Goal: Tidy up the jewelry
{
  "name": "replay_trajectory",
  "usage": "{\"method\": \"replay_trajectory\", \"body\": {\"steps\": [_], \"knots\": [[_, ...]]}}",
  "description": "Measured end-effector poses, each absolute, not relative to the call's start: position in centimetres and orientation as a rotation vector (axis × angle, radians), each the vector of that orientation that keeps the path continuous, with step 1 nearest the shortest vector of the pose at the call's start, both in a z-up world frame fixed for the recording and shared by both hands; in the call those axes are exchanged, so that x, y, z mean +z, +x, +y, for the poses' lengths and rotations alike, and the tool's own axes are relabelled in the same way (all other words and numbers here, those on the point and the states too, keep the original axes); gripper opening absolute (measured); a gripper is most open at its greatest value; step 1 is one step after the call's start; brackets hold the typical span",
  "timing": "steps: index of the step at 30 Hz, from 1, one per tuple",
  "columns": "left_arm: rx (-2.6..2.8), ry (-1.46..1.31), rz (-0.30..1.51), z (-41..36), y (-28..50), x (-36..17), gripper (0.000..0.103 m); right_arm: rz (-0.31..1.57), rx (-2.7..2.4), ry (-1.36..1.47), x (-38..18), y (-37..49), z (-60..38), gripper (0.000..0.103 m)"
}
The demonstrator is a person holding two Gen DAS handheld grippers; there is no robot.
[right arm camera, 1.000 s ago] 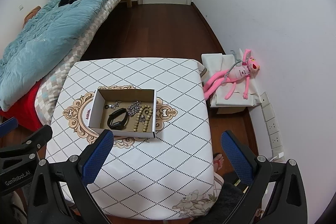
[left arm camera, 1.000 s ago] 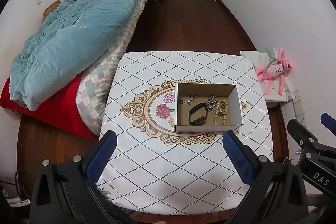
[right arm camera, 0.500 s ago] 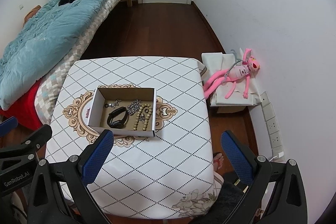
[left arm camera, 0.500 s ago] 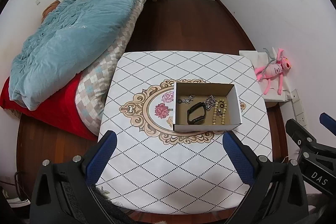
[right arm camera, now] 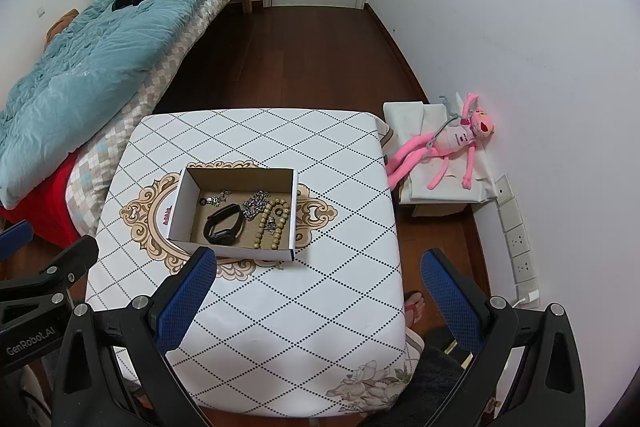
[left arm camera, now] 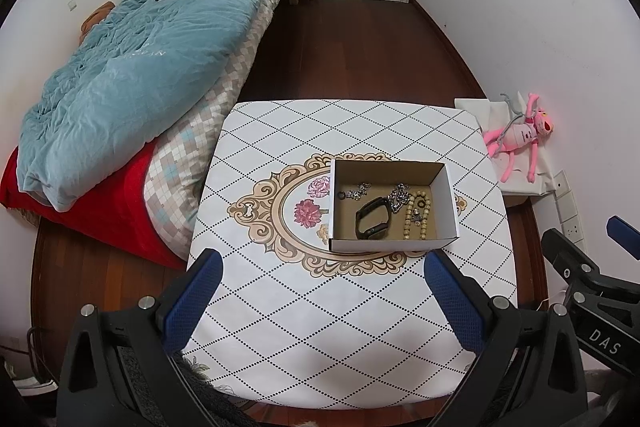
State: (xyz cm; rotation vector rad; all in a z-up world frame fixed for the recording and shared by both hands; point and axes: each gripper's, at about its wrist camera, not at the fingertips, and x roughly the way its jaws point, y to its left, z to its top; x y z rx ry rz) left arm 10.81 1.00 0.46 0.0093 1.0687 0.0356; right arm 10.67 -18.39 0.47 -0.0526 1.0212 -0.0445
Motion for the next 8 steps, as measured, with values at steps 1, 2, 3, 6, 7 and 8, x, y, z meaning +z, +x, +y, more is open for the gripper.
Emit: {"method": "replay_trajectory", "body": {"steps": [1,2,3,6,7,8], "knots": [[0.036,0.010,1.069,1.00,10.79,0.46,0.103,1.020,-0.045,-0.052,0.50,10.63,-18.39,0.103],[0.036,0.009,1.069,1.01,10.79,0.47,0.103,1.019,-0.046,-0.052,0.49,10.69,-18.42,0.103],[0.034,0.009,1.068,1.01,10.77,0.48,0.103,1.020,-0.045,-0.050,0.47,10.67,-18.41,0.103],[0.042,0.022,1.035,0.94,10.49,0.82,0.103,1.020,-0.046,-0.051,0.50,10.67,-18.41,0.103],[0.039,0.024,1.030,0.87,10.41,0.96,0.103,1.019,-0.046,-0.051,0.50,10.64,-18.38,0.103],[0.035,0.020,1.033,0.86,10.47,1.01,0.103,1.019,-0.045,-0.052,0.51,10.70,-18.44,0.103]]}}
